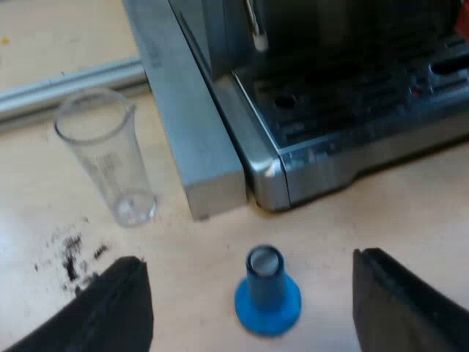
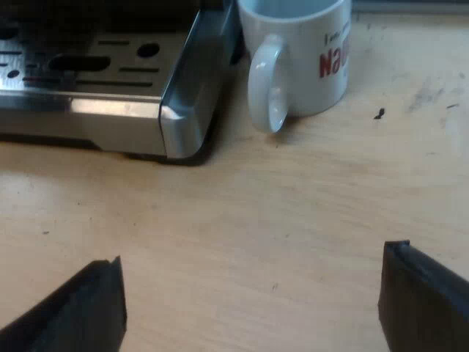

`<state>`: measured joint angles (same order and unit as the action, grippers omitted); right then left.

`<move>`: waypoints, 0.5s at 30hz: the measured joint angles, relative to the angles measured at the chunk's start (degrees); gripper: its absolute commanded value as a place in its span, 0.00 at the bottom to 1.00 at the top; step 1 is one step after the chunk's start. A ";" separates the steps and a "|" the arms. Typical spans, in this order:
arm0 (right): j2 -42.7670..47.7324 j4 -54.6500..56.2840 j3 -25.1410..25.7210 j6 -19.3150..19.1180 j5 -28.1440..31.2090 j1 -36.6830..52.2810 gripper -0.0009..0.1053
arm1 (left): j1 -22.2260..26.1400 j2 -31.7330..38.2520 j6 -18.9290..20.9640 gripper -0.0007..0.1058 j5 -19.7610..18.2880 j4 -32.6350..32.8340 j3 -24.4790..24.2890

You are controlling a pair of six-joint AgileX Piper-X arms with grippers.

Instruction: Put the handle in the coffee machine

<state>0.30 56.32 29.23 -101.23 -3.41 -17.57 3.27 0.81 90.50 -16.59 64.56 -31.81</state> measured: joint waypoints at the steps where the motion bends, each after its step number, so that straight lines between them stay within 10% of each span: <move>1: 0.00 0.00 -0.02 0.00 0.02 0.00 0.69 | 0.00 0.00 0.00 0.58 0.00 -0.63 0.14; 15: 0.00 0.37 -0.13 0.00 0.02 0.00 0.69 | 0.00 -0.10 0.00 0.58 0.00 -4.68 1.85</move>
<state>0.30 56.69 29.10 -101.23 -3.39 -17.57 3.27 0.70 90.50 -16.59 59.88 -29.95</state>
